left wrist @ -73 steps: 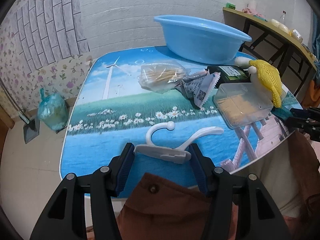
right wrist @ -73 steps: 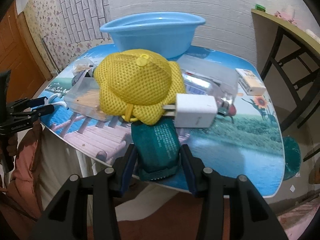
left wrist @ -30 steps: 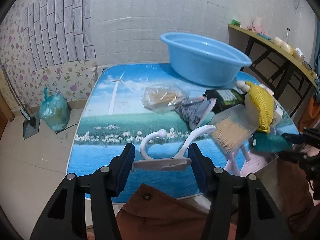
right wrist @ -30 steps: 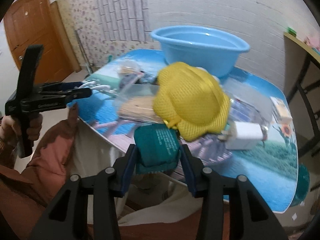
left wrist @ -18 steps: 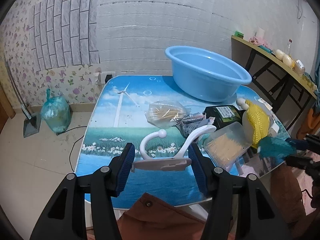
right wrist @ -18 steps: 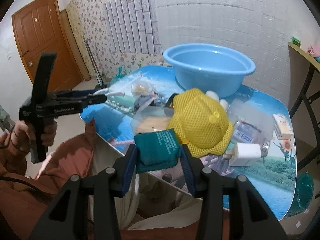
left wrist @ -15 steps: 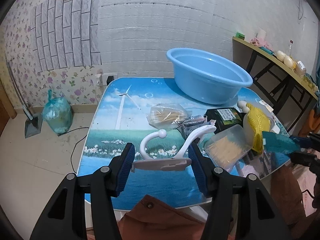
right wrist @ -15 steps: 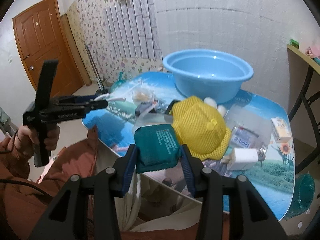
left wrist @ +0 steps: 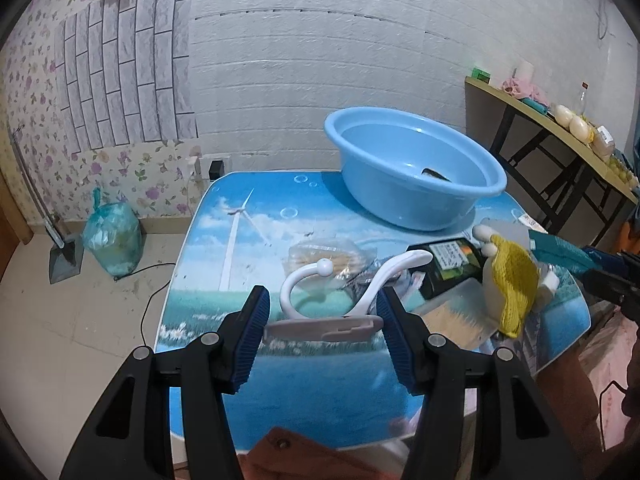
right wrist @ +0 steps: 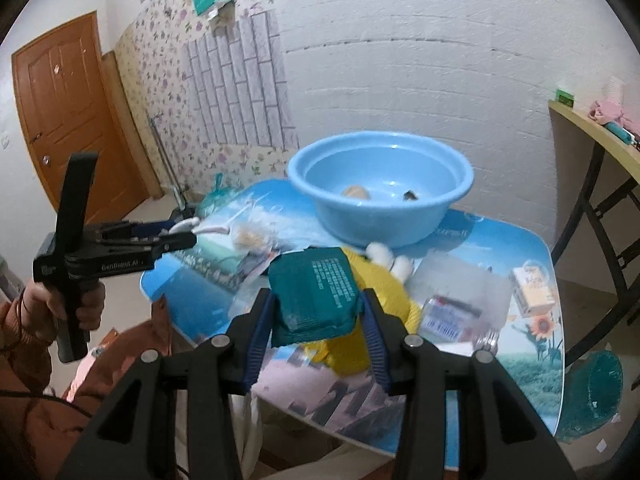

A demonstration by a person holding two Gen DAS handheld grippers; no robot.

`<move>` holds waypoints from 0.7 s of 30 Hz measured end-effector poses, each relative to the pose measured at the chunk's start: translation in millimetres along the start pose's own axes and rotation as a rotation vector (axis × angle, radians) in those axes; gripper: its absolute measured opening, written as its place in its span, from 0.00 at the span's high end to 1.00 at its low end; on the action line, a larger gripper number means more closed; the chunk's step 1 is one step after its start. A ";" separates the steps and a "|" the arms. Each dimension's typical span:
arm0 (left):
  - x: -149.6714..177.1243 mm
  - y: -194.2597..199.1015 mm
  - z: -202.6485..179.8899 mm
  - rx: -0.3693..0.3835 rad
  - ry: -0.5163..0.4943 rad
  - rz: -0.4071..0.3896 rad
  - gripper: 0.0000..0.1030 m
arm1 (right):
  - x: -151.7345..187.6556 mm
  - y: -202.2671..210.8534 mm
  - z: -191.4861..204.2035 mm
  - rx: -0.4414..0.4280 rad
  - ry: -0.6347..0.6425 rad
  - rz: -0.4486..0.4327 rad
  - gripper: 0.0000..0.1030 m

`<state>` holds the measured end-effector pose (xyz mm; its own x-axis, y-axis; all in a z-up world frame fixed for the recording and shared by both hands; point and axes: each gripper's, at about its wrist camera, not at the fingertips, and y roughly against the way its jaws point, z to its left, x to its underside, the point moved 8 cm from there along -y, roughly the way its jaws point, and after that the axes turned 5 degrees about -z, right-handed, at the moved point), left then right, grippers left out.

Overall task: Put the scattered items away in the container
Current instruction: 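Lift the white hook with the left tool while the right tool lifts the green pouch toward the basin, then release the white hook into the basin with the left tool while the right tool drops the green pouch in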

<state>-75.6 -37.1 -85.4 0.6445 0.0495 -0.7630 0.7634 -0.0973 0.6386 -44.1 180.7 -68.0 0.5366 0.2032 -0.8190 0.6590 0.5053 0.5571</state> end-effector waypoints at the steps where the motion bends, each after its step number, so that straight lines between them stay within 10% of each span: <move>1: -3.0 -1.5 -1.4 0.003 0.000 -0.001 0.46 | -3.6 -1.2 -3.4 0.001 -0.009 -0.006 0.59; 21: -88.1 -72.5 -62.8 0.090 -0.085 -0.038 0.46 | -61.0 -74.3 -51.1 0.056 -0.007 -0.028 0.59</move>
<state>-185.1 28.0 -58.2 0.6063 -0.0288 -0.7947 0.7780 -0.1855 0.6003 -152.7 173.6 -66.4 0.5210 0.1837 -0.8336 0.7020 0.4633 0.5408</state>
